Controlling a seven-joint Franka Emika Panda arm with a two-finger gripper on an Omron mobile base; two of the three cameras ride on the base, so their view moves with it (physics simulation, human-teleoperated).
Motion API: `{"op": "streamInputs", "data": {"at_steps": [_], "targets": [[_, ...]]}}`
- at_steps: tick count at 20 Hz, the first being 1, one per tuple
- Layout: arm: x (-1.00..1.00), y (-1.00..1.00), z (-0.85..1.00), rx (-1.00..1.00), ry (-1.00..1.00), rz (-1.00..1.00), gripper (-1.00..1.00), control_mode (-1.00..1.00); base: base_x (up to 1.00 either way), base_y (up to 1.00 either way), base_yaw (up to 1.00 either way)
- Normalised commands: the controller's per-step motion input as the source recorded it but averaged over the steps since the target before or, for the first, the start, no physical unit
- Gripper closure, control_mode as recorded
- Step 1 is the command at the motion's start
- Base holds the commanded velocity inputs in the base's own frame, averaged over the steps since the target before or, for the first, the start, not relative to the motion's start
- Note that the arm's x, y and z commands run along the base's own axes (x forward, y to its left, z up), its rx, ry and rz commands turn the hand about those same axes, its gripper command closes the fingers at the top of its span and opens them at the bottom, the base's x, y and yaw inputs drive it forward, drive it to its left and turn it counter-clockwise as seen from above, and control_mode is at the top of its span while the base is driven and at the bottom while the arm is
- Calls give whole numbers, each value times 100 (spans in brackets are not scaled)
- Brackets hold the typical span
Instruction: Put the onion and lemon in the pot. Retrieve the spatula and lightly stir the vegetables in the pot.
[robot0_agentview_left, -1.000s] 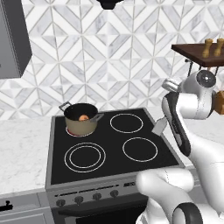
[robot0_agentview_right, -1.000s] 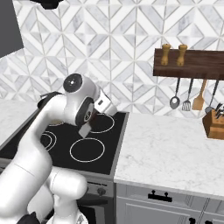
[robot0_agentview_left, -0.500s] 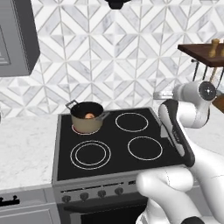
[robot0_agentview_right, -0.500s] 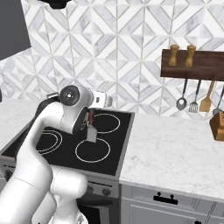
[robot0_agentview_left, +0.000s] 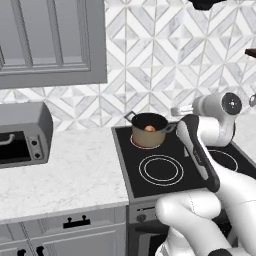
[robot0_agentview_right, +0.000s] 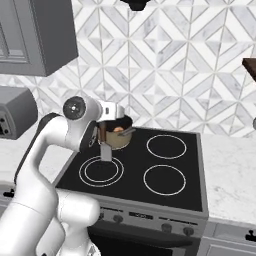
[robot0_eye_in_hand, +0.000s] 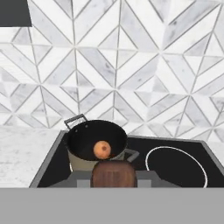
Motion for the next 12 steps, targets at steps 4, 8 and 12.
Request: {"op": "streamInputs", "data": {"at_steps": [4, 8, 12], "targets": [[0, 0, 0, 0, 0, 0, 100, 100, 74, 56, -28], [0, 0, 0, 0, 0, 0, 100, 100, 100, 41, -27], [73, 11, 21, 1, 1, -2, 100, -100, 25, 7, -4]]}}
